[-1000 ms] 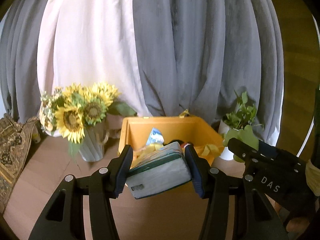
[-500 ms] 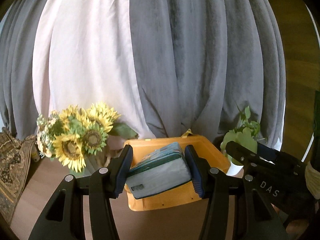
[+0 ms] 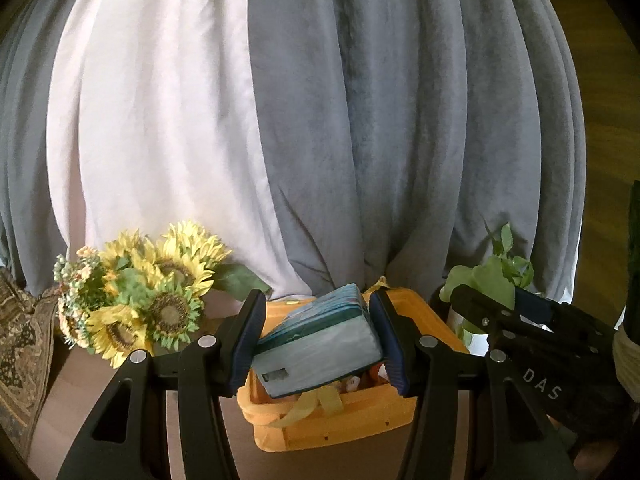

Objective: Organize soft objects
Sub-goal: 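Carry the green felt with the right gripper while the left gripper carries the tissue pack, then open the right gripper over the crate while the left gripper opens to drop the tissue pack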

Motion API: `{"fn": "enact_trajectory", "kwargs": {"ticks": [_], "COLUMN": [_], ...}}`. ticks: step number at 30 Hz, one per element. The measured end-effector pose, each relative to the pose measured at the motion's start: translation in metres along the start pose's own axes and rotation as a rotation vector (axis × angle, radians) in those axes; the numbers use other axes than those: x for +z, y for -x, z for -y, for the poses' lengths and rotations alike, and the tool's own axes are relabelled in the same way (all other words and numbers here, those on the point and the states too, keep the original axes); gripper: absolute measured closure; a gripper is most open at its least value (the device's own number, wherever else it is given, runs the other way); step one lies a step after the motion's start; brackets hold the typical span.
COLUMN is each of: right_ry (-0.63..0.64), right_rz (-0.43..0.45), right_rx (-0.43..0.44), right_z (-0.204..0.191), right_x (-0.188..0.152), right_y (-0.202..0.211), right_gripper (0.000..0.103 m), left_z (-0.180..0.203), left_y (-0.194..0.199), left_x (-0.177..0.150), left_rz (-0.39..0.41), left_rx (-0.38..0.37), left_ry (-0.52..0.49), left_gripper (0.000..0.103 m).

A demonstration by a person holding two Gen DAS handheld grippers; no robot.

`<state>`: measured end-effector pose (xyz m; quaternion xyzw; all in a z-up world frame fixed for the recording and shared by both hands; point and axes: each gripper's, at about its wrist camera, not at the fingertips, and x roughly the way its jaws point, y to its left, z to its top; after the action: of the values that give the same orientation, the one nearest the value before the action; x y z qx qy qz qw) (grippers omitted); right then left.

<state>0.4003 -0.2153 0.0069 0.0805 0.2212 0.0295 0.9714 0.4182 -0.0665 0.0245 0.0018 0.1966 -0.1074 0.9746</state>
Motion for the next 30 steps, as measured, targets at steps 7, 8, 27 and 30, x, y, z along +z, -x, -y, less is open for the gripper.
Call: {"fn": "enact_trajectory", "kwargs": {"ticks": [7,8,27,30], "right_ry": [-0.012,-0.013,-0.04,-0.044], "right_rz": [-0.02,-0.022,-0.148,-0.172], "right_rx": [-0.008,-0.008,-0.017,-0.018], "right_z": [0.008,0.009,0.028,0.031], "right_x": [0.008,0.008,-0.007,-0.011], "right_y": [-0.024,-0.028,-0.107,-0.116], "right_gripper": [0.045,0.045,0.045,0.045], "left_z": [-0.002,-0.002,-0.003,-0.003], "left_y": [-0.029,-0.033,-0.112,-0.126], "left_x": [0.004,0.004,-0.022,-0.028], "left_rz": [-0.027,-0.032,-0.172,-0.204], "left_rx": [-0.004,-0.003,0.005,0.005], "left_ry": [-0.004,-0.003,-0.01,-0.019], "left_gripper": [0.05,0.05,0.05,0.049]}}
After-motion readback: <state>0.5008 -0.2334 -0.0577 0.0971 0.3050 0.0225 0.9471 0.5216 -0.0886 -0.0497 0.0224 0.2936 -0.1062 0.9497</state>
